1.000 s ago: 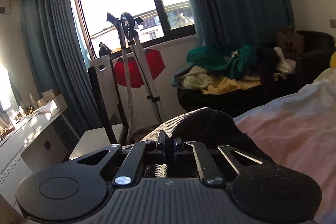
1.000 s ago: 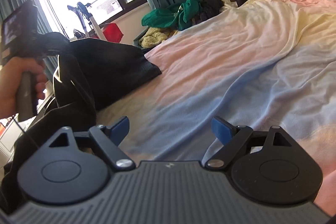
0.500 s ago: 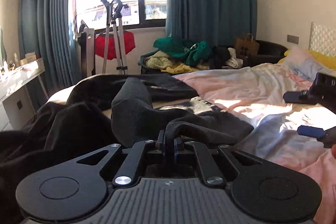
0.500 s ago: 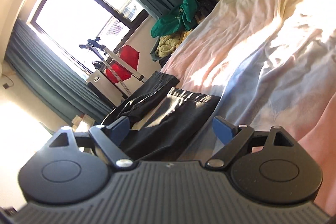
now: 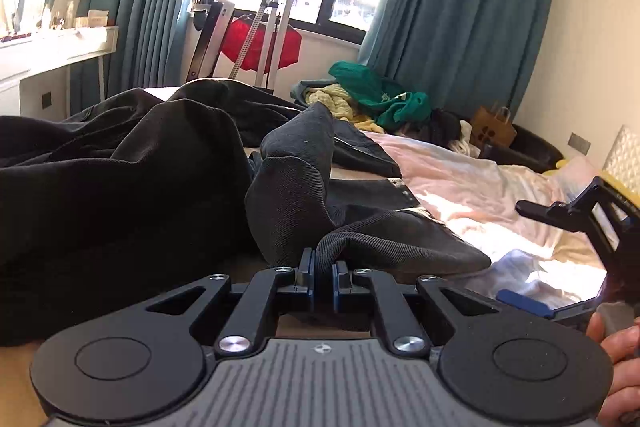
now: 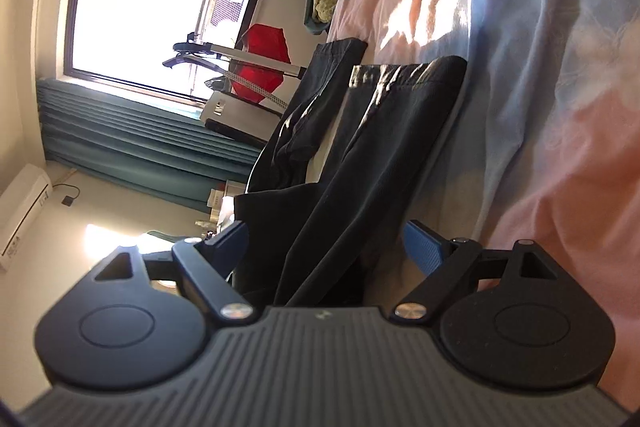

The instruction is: Fold clothes

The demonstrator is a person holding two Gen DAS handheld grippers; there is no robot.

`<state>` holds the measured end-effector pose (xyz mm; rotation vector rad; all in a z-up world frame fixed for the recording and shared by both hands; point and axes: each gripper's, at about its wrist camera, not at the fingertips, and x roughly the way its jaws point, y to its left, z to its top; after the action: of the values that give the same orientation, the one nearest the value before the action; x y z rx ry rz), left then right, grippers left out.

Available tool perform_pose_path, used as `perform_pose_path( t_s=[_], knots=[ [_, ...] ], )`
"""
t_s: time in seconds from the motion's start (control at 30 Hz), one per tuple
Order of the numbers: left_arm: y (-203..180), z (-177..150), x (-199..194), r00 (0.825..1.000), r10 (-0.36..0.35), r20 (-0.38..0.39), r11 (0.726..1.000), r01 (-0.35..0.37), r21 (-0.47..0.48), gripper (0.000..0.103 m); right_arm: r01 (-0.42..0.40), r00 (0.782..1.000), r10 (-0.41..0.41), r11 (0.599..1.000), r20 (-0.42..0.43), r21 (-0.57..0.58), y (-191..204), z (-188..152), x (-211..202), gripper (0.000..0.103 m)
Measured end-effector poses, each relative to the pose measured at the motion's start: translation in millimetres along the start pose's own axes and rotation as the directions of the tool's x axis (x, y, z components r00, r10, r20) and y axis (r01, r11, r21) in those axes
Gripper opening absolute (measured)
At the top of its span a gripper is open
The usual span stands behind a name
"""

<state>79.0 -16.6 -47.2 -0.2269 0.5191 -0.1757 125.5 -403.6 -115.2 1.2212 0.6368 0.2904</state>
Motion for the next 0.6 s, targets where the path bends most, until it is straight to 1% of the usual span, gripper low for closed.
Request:
perform_pose_path(
  t_s=[0.07, 0.1, 0.13, 0.2, 0.27, 0.3, 0.33, 0.4, 0.5, 0.6],
  knots=[
    [6, 4, 2, 1.0, 0.0, 0.002, 0.999, 0.0, -0.033, 0.008, 0.008, 1.0, -0.007, 1.0, -0.025, 0.029, -6, 4, 21, 0.08],
    [9, 6, 4, 1.0, 0.0, 0.003, 0.999, 0.0, -0.045, 0.008, 0.017, 1.0, -0.016, 0.999, -0.018, 0.047, -10, 9, 28, 0.077],
    [11, 7, 6, 1.0, -0.002, 0.001, 0.998, 0.002, -0.056, 0.008, 0.025, 1.0, -0.025, 0.998, -0.011, 0.064, -14, 13, 36, 0.069],
    [15, 10, 10, 1.0, -0.009, -0.003, 0.997, 0.009, -0.078, 0.008, 0.045, 0.999, -0.046, 0.994, 0.003, 0.097, -22, 23, 50, 0.065],
    [18, 11, 13, 1.0, -0.016, -0.003, 0.996, 0.015, -0.091, 0.008, 0.104, 0.994, -0.107, 0.99, 0.031, 0.099, -28, 37, 61, 0.038],
    [17, 11, 13, 1.0, -0.019, 0.001, 0.996, 0.019, -0.085, 0.008, 0.131, 0.99, -0.134, 0.988, 0.032, 0.083, -30, 43, 66, 0.03],
    [15, 10, 15, 1.0, -0.027, 0.004, 0.997, 0.028, -0.077, 0.008, 0.155, 0.987, -0.158, 0.986, 0.036, 0.066, -32, 50, 71, 0.014],
    [10, 8, 16, 0.999, -0.054, -0.001, 0.997, 0.054, -0.062, 0.008, 0.168, 0.984, -0.169, 0.985, 0.063, 0.03, -32, 59, 72, 0.008],
    [-1, 5, 17, 0.996, -0.088, 0.0, 0.996, 0.088, -0.02, 0.009, 0.16, 0.977, -0.153, 0.986, 0.148, -0.037, -17, 70, 61, 0.007],
    [-16, -2, 18, 0.992, -0.126, 0.011, 0.991, 0.125, 0.054, 0.016, 0.146, 0.962, -0.115, 0.983, 0.247, -0.112, 6, 81, 40, 0.007]
  ],
)
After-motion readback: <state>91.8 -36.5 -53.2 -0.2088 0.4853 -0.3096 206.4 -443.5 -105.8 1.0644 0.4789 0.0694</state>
